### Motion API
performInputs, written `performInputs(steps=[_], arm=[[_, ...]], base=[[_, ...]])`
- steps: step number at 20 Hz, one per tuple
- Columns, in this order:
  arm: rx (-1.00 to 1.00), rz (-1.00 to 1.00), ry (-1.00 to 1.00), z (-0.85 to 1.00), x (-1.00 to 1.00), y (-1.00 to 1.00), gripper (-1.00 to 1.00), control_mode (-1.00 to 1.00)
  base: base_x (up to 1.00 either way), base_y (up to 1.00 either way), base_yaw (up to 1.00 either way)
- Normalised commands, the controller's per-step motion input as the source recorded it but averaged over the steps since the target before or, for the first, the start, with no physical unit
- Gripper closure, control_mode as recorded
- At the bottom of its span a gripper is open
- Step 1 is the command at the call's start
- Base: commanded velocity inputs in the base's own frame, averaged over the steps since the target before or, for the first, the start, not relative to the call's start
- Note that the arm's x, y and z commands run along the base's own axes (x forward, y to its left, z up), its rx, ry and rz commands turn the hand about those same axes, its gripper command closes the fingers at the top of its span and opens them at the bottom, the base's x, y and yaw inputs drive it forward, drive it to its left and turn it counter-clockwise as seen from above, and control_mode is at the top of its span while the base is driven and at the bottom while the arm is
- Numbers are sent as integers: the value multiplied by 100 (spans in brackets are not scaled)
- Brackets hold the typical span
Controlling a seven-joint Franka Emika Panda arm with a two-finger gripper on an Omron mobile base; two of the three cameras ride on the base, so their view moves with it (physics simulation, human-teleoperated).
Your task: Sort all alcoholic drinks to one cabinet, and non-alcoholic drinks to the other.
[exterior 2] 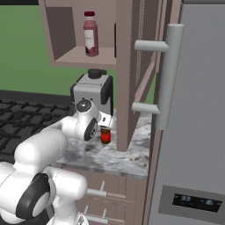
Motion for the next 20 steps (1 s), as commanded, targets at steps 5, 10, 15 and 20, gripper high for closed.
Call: performInputs(steps=[5, 10, 15, 20], arm=[[0, 0, 1, -6, 14, -2, -100, -100], [0, 0, 2, -5, 13, -3, -100, -100], [0, 0, 2, -5, 12, -3, -100, -100], [0, 0, 2, -7, 10, -2, -100, -100]], base=[[0, 0, 0], [0, 0, 0], [0, 0, 0], [0, 0, 0]])
